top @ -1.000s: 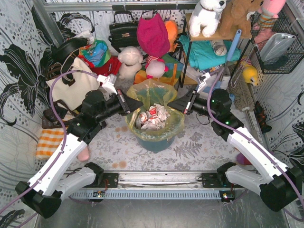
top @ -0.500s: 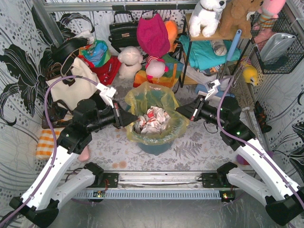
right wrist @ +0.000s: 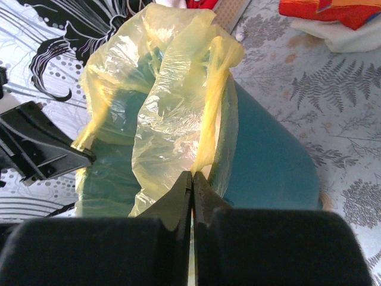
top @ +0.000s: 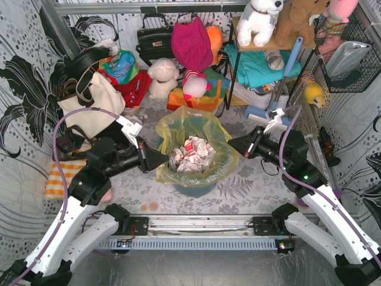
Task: Tie the trash bag
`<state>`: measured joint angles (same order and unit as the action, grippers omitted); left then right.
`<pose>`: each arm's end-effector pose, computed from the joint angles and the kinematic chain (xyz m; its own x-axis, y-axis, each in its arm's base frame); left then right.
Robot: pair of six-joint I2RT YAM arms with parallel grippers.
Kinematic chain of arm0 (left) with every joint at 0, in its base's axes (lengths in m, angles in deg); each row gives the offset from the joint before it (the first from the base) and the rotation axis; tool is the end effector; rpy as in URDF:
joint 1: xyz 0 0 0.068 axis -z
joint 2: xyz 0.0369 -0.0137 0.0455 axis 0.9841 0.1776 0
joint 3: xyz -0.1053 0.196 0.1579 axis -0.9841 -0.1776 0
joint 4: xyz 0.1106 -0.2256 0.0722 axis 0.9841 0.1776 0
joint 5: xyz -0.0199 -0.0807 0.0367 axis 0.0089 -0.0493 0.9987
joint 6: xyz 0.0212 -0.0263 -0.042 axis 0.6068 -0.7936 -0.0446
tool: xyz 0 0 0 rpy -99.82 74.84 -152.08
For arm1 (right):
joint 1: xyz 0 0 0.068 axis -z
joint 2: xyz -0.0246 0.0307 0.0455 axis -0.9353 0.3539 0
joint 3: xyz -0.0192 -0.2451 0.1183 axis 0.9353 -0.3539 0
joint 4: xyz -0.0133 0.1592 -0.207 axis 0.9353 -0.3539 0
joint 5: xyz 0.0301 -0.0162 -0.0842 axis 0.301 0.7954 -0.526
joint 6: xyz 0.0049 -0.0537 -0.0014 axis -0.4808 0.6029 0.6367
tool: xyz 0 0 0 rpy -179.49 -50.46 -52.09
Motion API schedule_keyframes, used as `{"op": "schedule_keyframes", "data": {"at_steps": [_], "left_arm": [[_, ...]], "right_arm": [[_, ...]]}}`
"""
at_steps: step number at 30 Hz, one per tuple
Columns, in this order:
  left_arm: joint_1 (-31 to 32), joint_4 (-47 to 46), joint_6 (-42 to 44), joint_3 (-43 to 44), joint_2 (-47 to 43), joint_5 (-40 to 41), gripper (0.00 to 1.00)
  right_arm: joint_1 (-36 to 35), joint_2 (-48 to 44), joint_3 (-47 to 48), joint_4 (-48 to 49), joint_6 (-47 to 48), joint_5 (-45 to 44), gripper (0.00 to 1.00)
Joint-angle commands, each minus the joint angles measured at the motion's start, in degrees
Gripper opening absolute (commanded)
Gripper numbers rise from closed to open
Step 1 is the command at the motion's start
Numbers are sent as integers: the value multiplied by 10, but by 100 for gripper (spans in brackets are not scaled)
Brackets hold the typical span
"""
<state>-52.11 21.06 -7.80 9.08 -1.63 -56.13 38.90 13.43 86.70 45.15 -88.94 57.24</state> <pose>0.1074 -0.0759 0.3571 -0.5209 -0.1296 -0.8437 0.6697 0.5508 -0.4981 0.1381 0.0921 0.3556 -0.5221 0.4459 -0.7270 -0.4983 0.5323 0.6844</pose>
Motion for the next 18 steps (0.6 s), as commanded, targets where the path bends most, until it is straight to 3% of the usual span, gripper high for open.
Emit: {"op": "schedule_keyframes", "data": {"at_steps": [1,6,12,18], "left_arm": [[1,4,10,-6,-23,78,4],[1,40,-1,-7,-46,164,5],[1,-13,-24,-27,-81,126,5],[1,-27,-44,11,-71,165,4]], "right_arm": [[-4,-22,5,-77,5,-78,0],[-3,-38,2,-129,-8,-132,0],[-4,-52,3,-105,-8,-93,0],[-3,-44,32,-29,-28,-52,0]]}}
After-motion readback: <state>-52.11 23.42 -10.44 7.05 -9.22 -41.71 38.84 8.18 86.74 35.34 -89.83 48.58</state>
